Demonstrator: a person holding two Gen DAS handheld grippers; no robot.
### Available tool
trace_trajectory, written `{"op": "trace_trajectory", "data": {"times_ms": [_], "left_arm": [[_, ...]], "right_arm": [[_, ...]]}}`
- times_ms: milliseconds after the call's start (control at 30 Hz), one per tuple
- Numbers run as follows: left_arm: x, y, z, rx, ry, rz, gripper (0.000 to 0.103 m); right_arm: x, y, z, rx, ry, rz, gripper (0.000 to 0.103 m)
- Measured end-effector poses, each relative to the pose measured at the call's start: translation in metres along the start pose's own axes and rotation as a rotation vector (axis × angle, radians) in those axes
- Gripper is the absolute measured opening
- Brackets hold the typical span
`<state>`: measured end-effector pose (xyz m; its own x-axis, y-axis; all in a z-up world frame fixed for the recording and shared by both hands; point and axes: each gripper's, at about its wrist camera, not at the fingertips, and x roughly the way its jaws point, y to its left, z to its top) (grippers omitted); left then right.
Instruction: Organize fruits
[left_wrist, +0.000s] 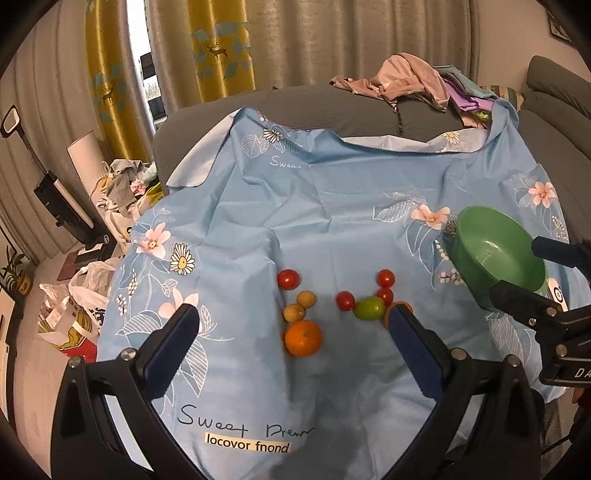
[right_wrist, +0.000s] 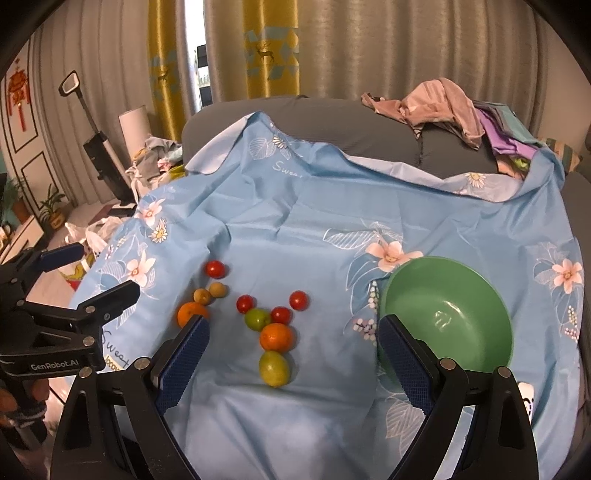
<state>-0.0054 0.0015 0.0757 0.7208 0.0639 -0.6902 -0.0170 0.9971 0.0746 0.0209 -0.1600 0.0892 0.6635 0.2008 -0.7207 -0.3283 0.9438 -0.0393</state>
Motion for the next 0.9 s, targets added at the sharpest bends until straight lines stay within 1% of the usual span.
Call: {"op": "trace_trajectory", "data": {"times_ms": [333,900], "left_arm": [[0.000,0.000,0.001,0.001,0.002,-0.002,0.102],[0.002,0.000,-0.001,0.000,0.012,-0.007,0.102]], "right_arm": [[-0.008,0.004,0.003,-0.019,-0.019,-0.003,0.094],[-0.009,0.004,0.004,-0.021,-0.016,-0.005,0.094]]}}
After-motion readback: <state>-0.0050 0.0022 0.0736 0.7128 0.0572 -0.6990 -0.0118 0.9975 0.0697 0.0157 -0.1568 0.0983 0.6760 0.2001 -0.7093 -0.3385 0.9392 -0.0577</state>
